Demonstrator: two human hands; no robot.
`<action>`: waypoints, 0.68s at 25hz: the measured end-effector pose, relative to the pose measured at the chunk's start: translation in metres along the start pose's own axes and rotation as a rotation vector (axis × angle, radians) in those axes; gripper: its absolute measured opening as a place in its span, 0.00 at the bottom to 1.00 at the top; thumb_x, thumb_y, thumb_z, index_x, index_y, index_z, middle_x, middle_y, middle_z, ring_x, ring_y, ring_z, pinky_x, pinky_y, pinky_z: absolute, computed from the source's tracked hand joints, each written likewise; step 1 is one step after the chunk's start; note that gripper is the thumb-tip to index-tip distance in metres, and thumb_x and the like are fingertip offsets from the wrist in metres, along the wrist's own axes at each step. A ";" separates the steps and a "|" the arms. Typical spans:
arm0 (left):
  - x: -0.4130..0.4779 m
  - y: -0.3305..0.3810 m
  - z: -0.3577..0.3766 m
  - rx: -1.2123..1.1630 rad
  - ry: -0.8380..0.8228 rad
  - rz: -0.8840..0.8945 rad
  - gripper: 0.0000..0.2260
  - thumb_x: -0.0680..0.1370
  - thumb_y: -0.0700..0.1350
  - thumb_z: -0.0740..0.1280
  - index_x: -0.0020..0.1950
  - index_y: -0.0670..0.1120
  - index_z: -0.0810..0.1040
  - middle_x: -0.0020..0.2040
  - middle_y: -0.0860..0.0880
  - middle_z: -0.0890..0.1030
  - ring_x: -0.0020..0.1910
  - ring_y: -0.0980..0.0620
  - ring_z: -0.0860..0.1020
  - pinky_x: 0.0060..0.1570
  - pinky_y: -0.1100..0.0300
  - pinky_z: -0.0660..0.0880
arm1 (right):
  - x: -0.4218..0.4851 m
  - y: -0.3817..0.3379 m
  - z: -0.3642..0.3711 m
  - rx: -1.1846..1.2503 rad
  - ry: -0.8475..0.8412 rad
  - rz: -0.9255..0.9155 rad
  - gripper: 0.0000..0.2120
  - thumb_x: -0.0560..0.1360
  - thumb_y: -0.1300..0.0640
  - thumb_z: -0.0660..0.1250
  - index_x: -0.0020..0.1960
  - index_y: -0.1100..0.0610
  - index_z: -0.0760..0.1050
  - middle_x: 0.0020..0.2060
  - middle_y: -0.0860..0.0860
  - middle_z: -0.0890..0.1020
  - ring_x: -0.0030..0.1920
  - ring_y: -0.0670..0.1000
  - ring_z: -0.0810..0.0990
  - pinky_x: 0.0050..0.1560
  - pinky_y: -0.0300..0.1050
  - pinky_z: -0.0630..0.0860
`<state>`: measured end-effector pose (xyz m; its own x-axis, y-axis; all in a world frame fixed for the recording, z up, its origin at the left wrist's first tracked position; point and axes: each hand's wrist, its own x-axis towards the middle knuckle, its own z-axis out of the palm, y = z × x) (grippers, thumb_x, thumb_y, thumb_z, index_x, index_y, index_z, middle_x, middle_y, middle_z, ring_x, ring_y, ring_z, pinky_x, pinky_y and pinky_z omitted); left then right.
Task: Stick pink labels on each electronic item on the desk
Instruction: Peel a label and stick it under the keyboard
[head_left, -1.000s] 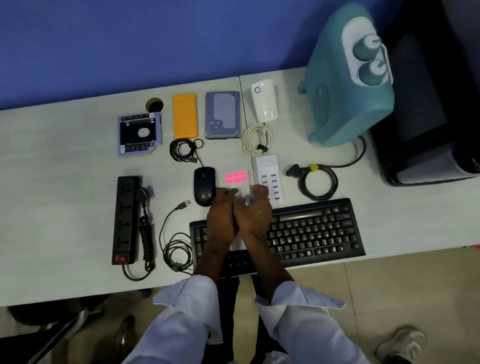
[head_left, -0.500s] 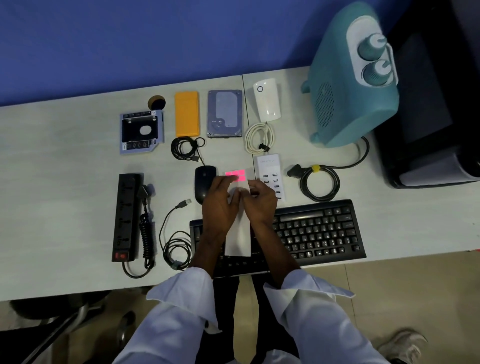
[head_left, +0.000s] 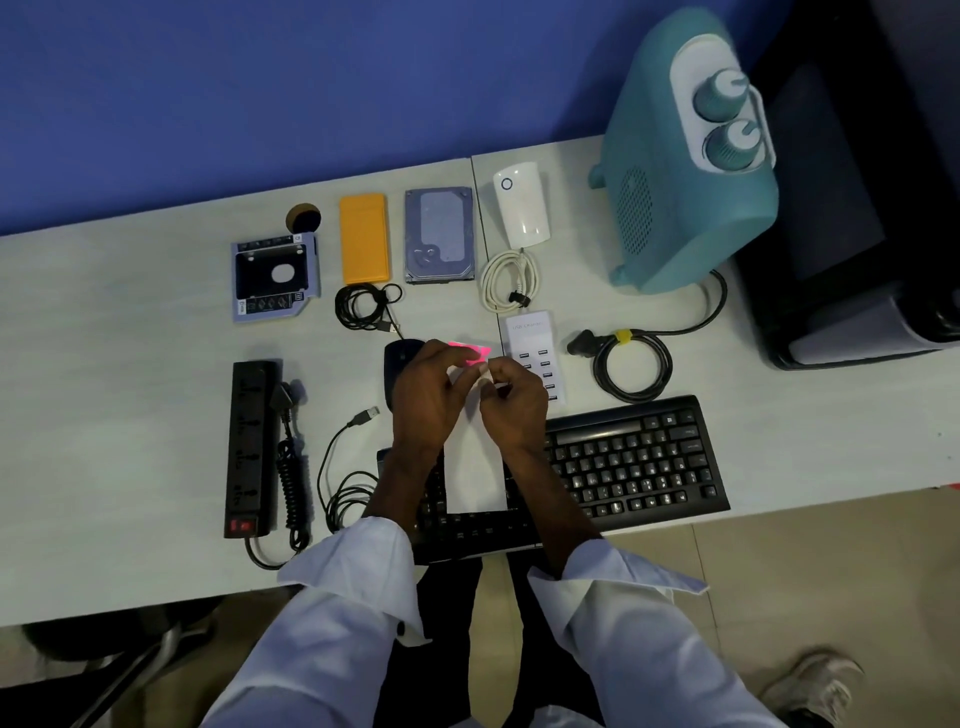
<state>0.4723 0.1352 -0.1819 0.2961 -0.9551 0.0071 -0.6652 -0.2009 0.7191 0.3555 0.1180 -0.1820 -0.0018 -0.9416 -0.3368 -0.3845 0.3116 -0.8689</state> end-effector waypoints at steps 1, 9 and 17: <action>0.001 0.001 -0.001 -0.004 -0.013 0.002 0.07 0.77 0.49 0.71 0.52 0.49 0.85 0.49 0.53 0.83 0.46 0.57 0.80 0.47 0.67 0.74 | 0.000 0.000 0.000 -0.001 -0.004 -0.010 0.10 0.72 0.67 0.66 0.45 0.55 0.82 0.39 0.46 0.85 0.37 0.43 0.80 0.40 0.34 0.74; 0.006 0.004 -0.009 -0.086 0.103 -0.105 0.06 0.80 0.46 0.69 0.48 0.47 0.85 0.41 0.51 0.85 0.38 0.56 0.82 0.43 0.60 0.78 | 0.004 -0.004 0.001 0.025 0.044 0.097 0.10 0.72 0.66 0.70 0.53 0.59 0.80 0.45 0.51 0.85 0.42 0.47 0.80 0.46 0.35 0.76; -0.009 0.029 0.000 -0.463 -0.036 -0.221 0.03 0.78 0.39 0.71 0.47 0.42 0.84 0.43 0.49 0.86 0.35 0.52 0.82 0.32 0.66 0.75 | 0.000 -0.006 -0.024 0.370 0.020 0.271 0.10 0.78 0.55 0.68 0.46 0.61 0.82 0.37 0.54 0.85 0.36 0.52 0.82 0.37 0.46 0.78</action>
<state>0.4505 0.1377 -0.1613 0.3660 -0.9093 -0.1983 -0.2131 -0.2893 0.9332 0.3354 0.1129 -0.1684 -0.0766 -0.8207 -0.5662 -0.0124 0.5686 -0.8225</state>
